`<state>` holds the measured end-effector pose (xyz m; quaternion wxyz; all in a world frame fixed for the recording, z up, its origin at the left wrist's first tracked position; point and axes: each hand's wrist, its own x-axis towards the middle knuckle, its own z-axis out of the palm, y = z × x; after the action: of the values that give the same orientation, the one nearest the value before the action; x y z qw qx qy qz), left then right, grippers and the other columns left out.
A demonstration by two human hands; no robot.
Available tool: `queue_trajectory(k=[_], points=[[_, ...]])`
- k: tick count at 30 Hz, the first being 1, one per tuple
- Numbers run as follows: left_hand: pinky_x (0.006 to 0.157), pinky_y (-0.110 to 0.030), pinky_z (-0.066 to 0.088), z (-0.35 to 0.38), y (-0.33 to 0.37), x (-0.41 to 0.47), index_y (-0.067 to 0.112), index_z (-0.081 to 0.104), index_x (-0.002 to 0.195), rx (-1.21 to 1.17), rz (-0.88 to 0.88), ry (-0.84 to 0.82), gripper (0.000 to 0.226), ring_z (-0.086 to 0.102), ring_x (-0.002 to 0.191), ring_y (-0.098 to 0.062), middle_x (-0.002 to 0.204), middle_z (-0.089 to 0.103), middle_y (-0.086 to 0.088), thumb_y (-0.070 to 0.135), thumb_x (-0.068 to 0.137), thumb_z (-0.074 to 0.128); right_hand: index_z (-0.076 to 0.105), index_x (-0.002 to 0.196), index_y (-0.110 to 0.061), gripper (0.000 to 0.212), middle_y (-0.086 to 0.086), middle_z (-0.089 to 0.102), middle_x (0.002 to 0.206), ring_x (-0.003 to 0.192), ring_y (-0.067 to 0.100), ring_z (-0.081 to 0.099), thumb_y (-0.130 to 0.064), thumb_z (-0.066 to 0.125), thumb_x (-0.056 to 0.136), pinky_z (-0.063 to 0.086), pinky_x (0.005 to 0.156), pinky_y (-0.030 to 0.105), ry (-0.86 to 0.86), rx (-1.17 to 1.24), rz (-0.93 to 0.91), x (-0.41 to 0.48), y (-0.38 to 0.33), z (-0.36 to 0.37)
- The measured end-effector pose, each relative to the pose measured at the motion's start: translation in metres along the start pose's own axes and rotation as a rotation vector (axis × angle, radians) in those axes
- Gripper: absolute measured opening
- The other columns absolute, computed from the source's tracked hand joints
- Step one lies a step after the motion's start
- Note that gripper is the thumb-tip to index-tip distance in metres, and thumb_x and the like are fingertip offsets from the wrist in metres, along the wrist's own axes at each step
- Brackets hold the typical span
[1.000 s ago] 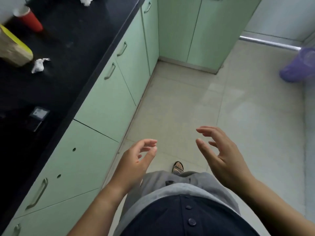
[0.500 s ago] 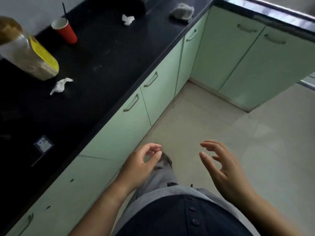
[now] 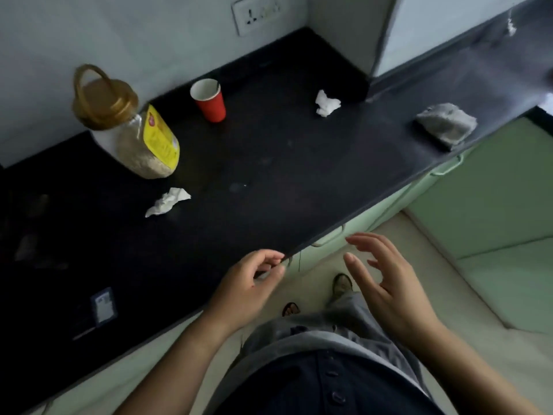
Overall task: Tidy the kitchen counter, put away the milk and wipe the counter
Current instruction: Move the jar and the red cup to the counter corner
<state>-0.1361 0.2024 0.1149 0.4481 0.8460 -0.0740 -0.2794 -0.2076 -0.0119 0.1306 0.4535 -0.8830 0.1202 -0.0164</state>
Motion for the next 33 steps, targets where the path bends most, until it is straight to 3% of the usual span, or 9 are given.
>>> queue_trajectory(k=[5,14,18,23,25,29,33], points=[[0.078,-0.011,0.038,-0.01,0.01,0.026,0.036,0.059,0.108,-0.068,-0.142,0.217,0.02,0.053,0.104,0.008,0.111,0.06,0.02,0.035,0.089,0.055,0.057,0.115,-0.027,0.046,-0.016,0.053,0.12,0.101,0.004,0.057,-0.059,0.039,0.087,0.048,0.084,0.02,-0.206,0.021,-0.085,0.08,0.006,-0.011],[0.081,-0.011,0.038,-0.05,0.054,0.08,0.035,0.057,0.114,-0.114,-0.221,0.534,0.026,0.052,0.107,0.009,0.114,0.059,0.022,0.037,0.088,0.054,0.054,0.121,-0.024,0.05,-0.013,0.049,0.122,0.11,0.0,0.048,-0.055,0.044,0.083,0.037,0.087,0.01,-0.462,0.035,-0.39,0.242,-0.041,0.004],[0.083,-0.009,0.038,-0.103,0.057,0.098,0.03,0.058,0.114,0.058,-0.144,0.643,0.027,0.054,0.107,0.002,0.111,0.06,0.018,0.031,0.087,0.059,0.046,0.129,-0.021,0.058,-0.009,0.045,0.127,0.114,0.003,0.046,-0.052,0.05,0.081,0.039,0.078,0.004,-0.456,0.066,-0.453,0.283,-0.077,0.029],[0.084,-0.014,0.042,-0.191,0.058,0.122,0.021,0.059,0.11,0.24,0.006,0.827,0.024,0.057,0.1,-0.006,0.107,0.063,0.008,0.024,0.087,0.06,0.04,0.132,-0.018,0.059,-0.003,0.045,0.125,0.111,0.008,0.046,-0.041,0.061,0.082,0.042,0.086,0.025,-0.363,0.061,-0.513,0.32,-0.118,0.061],[0.083,-0.009,0.039,-0.22,0.058,0.132,0.017,0.06,0.11,0.305,0.066,0.887,0.024,0.057,0.098,-0.007,0.106,0.063,0.006,0.02,0.086,0.061,0.042,0.129,-0.016,0.057,-0.001,0.046,0.124,0.111,0.013,0.047,-0.039,0.063,0.082,0.044,0.087,0.03,-0.322,0.039,-0.536,0.333,-0.133,0.07],[0.09,-0.016,0.036,-0.28,0.052,0.159,0.011,0.06,0.109,0.406,0.141,1.021,0.028,0.056,0.102,-0.014,0.109,0.061,-0.005,0.021,0.083,0.058,0.044,0.129,-0.016,0.056,0.002,0.045,0.13,0.111,0.019,0.052,-0.037,0.065,0.082,0.046,0.088,0.032,-0.247,-0.023,-0.54,0.365,-0.164,0.088],[0.09,-0.02,0.034,-0.322,0.038,0.195,0.011,0.057,0.114,0.38,0.083,1.014,0.03,0.054,0.106,-0.02,0.114,0.058,-0.007,0.019,0.085,0.06,0.045,0.129,-0.013,0.055,0.006,0.045,0.131,0.117,0.023,0.047,-0.039,0.063,0.083,0.043,0.092,0.034,-0.238,-0.17,-0.541,0.387,-0.183,0.116]])
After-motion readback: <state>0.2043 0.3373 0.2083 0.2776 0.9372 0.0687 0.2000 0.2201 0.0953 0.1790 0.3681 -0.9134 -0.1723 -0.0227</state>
